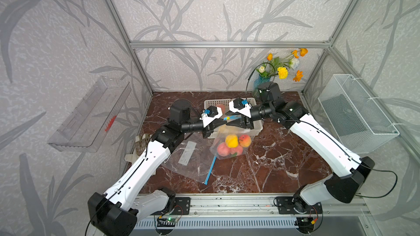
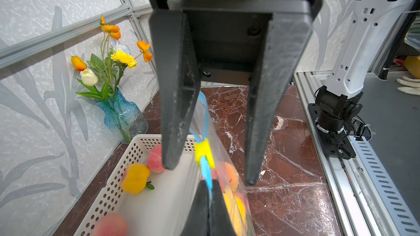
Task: Place the peach in a zip-top bag and seal the zipper
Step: Zip the zipper on the zipper food storage bag.
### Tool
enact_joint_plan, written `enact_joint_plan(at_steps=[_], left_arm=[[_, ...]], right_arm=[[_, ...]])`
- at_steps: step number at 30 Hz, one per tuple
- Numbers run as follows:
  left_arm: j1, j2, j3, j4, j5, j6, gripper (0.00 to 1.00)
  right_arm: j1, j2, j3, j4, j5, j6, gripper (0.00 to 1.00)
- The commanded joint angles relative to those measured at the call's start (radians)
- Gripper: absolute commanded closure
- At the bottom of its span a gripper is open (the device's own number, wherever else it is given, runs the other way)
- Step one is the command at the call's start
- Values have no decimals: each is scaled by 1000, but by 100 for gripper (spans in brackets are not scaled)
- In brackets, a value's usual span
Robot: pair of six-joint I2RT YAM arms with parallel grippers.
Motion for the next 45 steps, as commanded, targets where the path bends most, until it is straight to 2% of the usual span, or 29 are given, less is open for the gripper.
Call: enact_joint_plan(at_steps=[1, 4, 8, 14, 16, 18, 21, 23, 26, 31, 36, 45], left_arm=[[-6, -28, 18, 5, 12, 14, 100], [-6, -28, 15, 10, 5, 12, 100], [-6, -28, 9, 11, -9, 6, 100], [-6, -33, -6, 20, -12, -10, 100], [-7, -34, -13, 33, -9, -24, 86], [-5, -29, -17, 47, -3, -38, 78], [-6, -15, -10, 58, 13, -55, 74], [-6, -12, -14, 79, 21, -64, 74], [-6, -16, -17, 86, 23, -67, 81], [-5, -27, -23, 70, 23, -62, 99], [-3, -46, -44, 69, -13, -69, 100], [5, -77, -81, 103, -51, -101, 100]], right_arm=[[0, 0, 37, -40, -26, -19, 67], [0, -2, 34, -53, -31, -36, 74], [1, -18, 15, -44, -26, -41, 77], [0, -29, 11, -36, -21, -46, 91], [0, -30, 11, -30, -20, -43, 92], [0, -31, 9, -21, -24, -36, 92], [1, -30, 6, -7, -39, -29, 92], [0, -25, 9, -3, -48, -26, 92], [0, -22, 17, -24, -36, -38, 93], [0, -40, -6, -23, -8, -55, 92], [-16, -77, -58, 15, 62, -51, 90], [-63, -117, -96, 23, 70, -52, 89]])
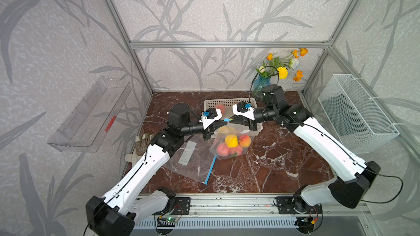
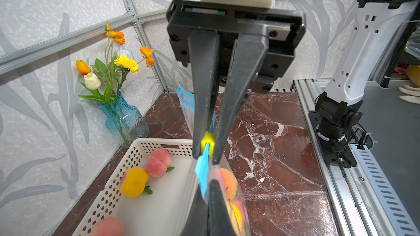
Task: Place the peach in a zip-top bag and seal the zipper
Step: Zip the zipper on the zipper food storage bag.
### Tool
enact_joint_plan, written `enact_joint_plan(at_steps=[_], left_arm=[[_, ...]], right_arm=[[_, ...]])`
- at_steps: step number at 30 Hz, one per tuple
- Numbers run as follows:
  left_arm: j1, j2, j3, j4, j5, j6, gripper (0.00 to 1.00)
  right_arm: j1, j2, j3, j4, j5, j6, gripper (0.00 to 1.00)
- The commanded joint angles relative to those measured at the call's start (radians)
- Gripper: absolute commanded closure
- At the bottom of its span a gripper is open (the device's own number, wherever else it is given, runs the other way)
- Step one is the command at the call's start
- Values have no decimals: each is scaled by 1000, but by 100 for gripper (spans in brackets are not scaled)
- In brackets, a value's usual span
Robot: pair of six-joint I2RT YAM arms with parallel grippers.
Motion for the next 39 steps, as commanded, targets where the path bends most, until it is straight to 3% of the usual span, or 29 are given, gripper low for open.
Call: enact_joint_plan(at_steps=[1, 10, 13, 16, 20, 31, 34, 39], left_arm=[[12, -33, -20, 17, -23, -27, 100], [24, -57, -39, 35, -29, -71, 100], [24, -19, -11, 43, 33, -113, 80], [22, 27, 35, 43, 60, -153, 62], [19, 43, 49, 73, 72, -176, 54], [18, 28, 12, 186, 103, -218, 56], [19, 27, 9, 189, 97, -219, 63], [18, 32, 17, 178, 100, -220, 84]], right_arm=[[-30, -47, -8, 2, 32, -3, 90], [-48, -83, -31, -7, 61, -7, 90], [-45, -68, -22, -5, 1, 12, 90], [-19, -44, -8, -1, 20, 26, 90], [-8, -45, -15, 17, 13, 31, 90], [-3, -36, -17, 26, 30, 38, 90], [-1, -31, -18, 27, 26, 38, 90], [0, -26, -16, 32, 27, 39, 90]])
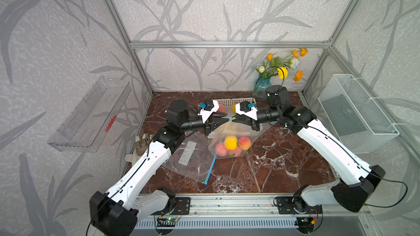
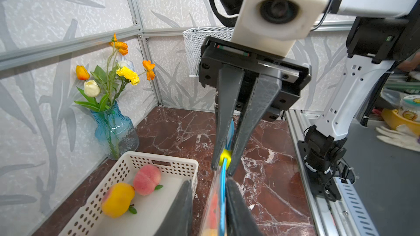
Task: Place the peach in a zip-top bag and seal the zipper
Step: Zip the zipper on the zipper food storage bag.
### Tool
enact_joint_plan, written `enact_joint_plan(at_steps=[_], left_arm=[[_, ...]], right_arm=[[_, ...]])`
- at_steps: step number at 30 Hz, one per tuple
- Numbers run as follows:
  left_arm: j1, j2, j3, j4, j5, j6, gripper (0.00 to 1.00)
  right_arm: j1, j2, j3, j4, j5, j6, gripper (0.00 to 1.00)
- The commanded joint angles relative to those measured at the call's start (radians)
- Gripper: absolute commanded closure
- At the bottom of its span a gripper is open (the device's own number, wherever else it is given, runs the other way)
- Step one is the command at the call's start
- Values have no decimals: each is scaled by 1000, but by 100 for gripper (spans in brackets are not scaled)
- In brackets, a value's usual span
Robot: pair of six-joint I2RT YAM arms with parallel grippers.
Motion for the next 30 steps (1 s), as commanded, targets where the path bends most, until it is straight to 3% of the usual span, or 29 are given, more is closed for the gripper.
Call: enact_joint_plan(at_steps=[1, 6, 12, 20, 30], left_arm=[[-3, -13, 7, 11, 15, 4, 87], [-2, -22, 3, -31, -33, 35, 100], [-2, -84, -49, -13, -189, 43, 100], [0, -189, -131, 23, -515, -4, 100], [-1, -236, -139, -13, -642, -24, 100]], right_arm=[[6, 5, 12, 17, 1, 14, 90], [5, -11, -3, 19, 39, 10, 90], [-9, -68, -65, 23, 144, 12, 89], [-72, -206, -210, 80, 281, 72, 88], [-87, -295, -290, 93, 409, 103, 88]])
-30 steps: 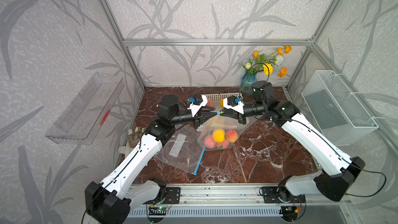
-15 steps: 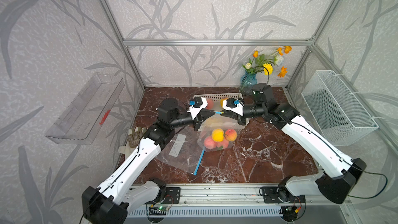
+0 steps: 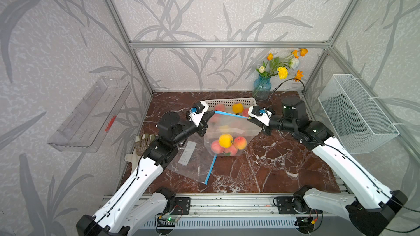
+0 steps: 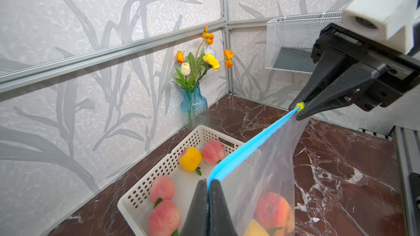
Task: Place the peach in a zip-top bag and seal the zipper
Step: Zip the zipper on the zipper food storage bag.
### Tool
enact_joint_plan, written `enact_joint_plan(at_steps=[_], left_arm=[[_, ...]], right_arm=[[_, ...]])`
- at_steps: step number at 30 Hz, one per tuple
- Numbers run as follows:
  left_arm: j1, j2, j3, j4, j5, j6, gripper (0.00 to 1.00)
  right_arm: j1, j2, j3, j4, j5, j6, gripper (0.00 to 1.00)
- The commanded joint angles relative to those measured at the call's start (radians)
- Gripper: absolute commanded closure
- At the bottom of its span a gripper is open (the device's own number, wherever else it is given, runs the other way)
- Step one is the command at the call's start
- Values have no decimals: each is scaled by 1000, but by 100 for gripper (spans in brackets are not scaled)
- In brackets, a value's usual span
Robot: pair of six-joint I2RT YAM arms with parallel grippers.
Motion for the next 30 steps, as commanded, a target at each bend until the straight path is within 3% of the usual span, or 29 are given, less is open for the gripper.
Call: enact_joint_plan(at_steps=[1, 25, 30], left_arm=[[12, -28, -7, 6, -114, -18, 100], [13, -56, -62, 59, -198, -41, 100], [12, -53, -61, 62, -194, -44, 100]], right_arm=[[-20, -46, -27, 3, 82, 30, 88], [-50, -152, -156, 92, 189, 71, 90], [-52, -151, -162, 98, 153, 82, 90]])
